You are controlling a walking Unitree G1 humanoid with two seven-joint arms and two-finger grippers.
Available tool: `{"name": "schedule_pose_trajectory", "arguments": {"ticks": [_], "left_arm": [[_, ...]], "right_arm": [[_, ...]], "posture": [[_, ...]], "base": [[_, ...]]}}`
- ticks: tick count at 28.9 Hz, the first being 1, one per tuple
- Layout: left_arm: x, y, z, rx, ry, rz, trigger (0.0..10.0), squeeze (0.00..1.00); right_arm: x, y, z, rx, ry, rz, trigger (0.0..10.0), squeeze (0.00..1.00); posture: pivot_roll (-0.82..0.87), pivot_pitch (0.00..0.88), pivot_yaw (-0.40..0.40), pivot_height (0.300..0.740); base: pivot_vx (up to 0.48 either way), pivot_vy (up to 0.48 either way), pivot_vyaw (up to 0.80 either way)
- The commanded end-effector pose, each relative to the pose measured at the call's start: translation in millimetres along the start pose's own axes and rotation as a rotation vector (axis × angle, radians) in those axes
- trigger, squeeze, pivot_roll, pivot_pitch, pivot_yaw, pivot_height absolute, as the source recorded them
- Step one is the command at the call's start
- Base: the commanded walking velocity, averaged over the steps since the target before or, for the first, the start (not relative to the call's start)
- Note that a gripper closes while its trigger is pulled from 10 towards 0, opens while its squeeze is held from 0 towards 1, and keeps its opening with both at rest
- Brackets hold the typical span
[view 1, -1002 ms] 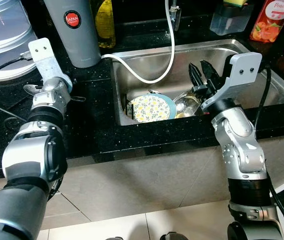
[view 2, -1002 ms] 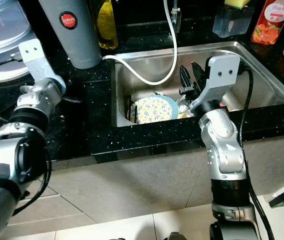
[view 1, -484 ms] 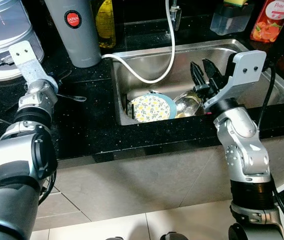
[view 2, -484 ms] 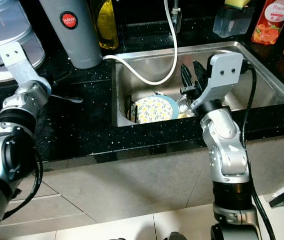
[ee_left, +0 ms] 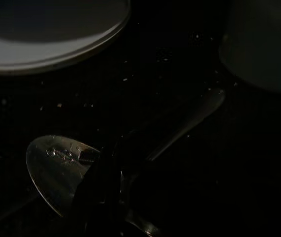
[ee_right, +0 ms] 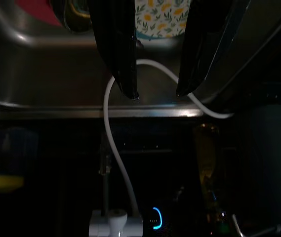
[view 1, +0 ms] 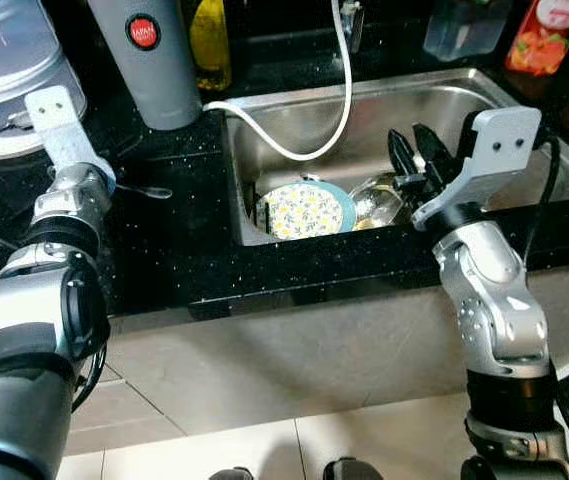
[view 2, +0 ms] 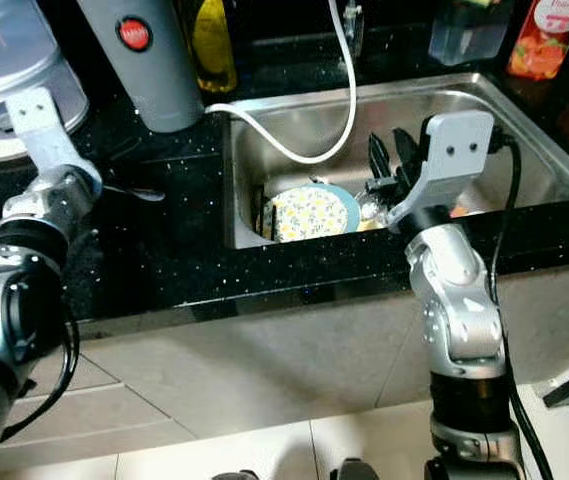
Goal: Kitchen organization
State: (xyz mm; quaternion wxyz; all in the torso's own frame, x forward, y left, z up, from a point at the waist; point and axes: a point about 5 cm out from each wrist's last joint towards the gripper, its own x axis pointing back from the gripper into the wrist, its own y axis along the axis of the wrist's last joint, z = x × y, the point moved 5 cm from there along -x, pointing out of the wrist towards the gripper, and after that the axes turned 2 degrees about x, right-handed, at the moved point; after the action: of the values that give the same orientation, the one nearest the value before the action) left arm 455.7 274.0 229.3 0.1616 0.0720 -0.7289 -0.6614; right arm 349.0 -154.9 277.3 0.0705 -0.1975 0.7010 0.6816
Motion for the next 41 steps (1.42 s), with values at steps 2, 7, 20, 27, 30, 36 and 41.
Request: {"name": "schedule_pose_trajectory", "arguments": {"ticks": [2,7,20,27,30,36,41], "left_arm": [[0.5,24.6,13.6,-0.064,0.023,-0.076,10.0,0.0],[1.9,43.8,12.3,-0.097,-0.014,-0.112,10.0,0.0],[2.1,8.6,6.9,0.035,-0.174,0.097,10.0,0.0],[4.9,-7.2,-15.5,-0.071,-0.254,0.146,10.0,0.0],[6.2,-12.2,-21.6,-0.094,-0.276,0.16,10.0,0.0],[24.0,-50.1,-39.5,-0.164,-0.345,0.232,10.0,0.0],[52.7,-73.6,-44.9,-0.136,-0.382,0.29,10.0,0.0]], "right_arm": [[3.2,3.2,-4.1,-0.024,-0.018,-0.007,10.0,0.0],[0.2,2.8,-4.5,-0.026,-0.019,0.004,10.0,0.0],[0.1,0.6,-6.5,0.016,-0.015,0.043,10.0,0.0],[2.3,-0.9,-11.8,0.013,-0.05,0.04,10.0,0.0],[2.2,-1.6,-12.8,0.01,-0.058,0.039,10.0,0.0],[-3.5,-5.5,-13.4,-0.005,-0.066,0.032,10.0,0.0],[-7.7,-4.6,-12.4,-0.008,-0.058,0.022,10.0,0.0]], "posture": [[0.01,0.187,0.054,0.74],[0.02,0.222,0.025,0.74],[0.01,0.216,0.016,0.74],[0.03,0.187,0.058,0.74],[0.04,0.182,0.062,0.74],[0.07,0.148,0.063,0.74],[0.09,0.133,0.056,0.74]], "base": [[0.0,0.0,0.0],[0.0,0.0,0.0],[0.0,0.0,0.0],[0.0,0.0,0.0],[0.0,0.0,0.0],[0.0,0.0,0.0],[0.0,0.0,0.0]]}}
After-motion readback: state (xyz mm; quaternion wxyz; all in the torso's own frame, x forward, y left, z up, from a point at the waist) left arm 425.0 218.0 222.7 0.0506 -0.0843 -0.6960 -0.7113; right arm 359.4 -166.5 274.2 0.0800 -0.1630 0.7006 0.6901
